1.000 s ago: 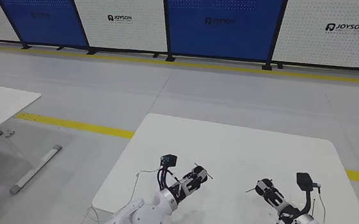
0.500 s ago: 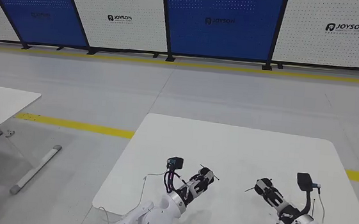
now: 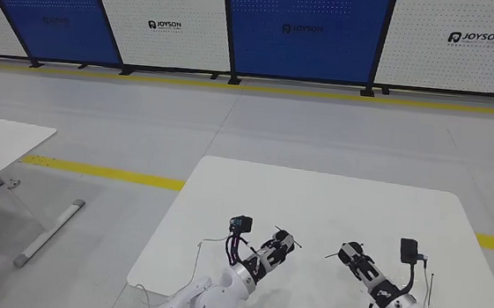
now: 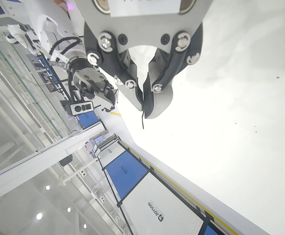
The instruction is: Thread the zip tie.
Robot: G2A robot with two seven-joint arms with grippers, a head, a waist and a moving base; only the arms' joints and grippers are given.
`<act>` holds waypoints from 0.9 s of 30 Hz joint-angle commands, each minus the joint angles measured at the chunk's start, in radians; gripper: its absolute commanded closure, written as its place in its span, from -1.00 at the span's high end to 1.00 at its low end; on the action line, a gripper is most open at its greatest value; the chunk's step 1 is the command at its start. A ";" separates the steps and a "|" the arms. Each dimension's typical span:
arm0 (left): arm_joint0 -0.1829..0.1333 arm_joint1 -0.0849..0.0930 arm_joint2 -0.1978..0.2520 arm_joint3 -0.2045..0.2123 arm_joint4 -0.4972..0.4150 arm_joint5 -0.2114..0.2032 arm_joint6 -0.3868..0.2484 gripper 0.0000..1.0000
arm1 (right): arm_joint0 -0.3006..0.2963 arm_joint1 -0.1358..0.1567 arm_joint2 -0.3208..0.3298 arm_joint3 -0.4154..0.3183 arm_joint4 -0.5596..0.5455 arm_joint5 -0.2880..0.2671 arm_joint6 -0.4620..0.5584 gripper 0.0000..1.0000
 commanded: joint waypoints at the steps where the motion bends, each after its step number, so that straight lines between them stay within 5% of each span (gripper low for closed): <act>1: 0.000 0.000 0.000 0.000 0.000 0.000 0.000 -1.00 | 0.000 0.000 0.000 0.000 0.000 0.000 0.000 -1.00; 14: 0.000 0.000 0.000 0.000 0.000 0.000 0.000 -1.00 | 0.000 0.000 0.001 0.001 -0.001 0.000 -0.005 -1.00; 24: 0.000 0.000 0.000 0.000 0.000 0.000 0.000 -1.00 | -0.131 -0.011 0.053 -0.056 -0.109 -0.112 -0.270 -1.00; 27: 0.000 0.000 0.000 0.000 0.000 0.000 0.000 -1.00 | -0.166 -0.016 0.048 -0.079 -0.187 -0.095 -0.365 -1.00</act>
